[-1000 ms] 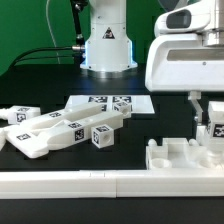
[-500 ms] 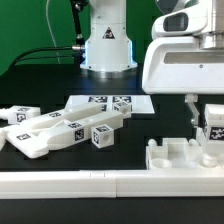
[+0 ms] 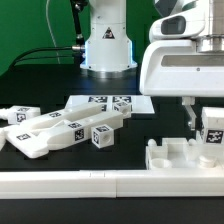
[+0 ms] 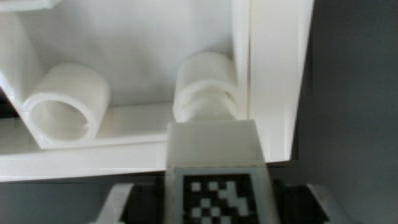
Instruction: Assemble chair
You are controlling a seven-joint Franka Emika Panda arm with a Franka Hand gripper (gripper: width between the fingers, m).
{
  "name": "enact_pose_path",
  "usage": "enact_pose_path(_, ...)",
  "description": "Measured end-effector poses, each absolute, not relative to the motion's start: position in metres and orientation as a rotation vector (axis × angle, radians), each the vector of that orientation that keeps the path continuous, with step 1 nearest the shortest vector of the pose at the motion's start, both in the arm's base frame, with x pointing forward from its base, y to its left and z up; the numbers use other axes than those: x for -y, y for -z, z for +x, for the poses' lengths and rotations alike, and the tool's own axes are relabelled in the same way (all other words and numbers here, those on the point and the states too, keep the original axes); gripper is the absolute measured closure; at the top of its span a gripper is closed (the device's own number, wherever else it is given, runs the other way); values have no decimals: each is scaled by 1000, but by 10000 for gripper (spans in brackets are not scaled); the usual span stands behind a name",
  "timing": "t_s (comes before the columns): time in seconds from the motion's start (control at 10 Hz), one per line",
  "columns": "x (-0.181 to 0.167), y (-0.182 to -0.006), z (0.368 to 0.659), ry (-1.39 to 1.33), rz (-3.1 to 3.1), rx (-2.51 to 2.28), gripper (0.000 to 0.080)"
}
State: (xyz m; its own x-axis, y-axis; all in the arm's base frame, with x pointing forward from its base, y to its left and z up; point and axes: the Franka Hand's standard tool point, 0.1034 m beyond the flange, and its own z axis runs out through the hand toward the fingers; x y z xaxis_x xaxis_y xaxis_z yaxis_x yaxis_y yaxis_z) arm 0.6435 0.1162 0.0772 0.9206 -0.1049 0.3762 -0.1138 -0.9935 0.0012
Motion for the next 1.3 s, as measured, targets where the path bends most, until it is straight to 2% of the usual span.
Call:
enact_pose_path(0.2, -116, -72, 642, -586, 3054, 172, 517)
enact_pose_path(0.9, -118, -72, 640, -720, 3037, 160, 517)
enact_pose_path(1.1, -118, -71, 640, -719, 3037, 155, 232)
enact_pose_path(1.2, -118, -71, 640, -719, 3037, 155, 232)
enact_pose_path(1.3, -117, -71, 639, -691, 3040, 154, 167)
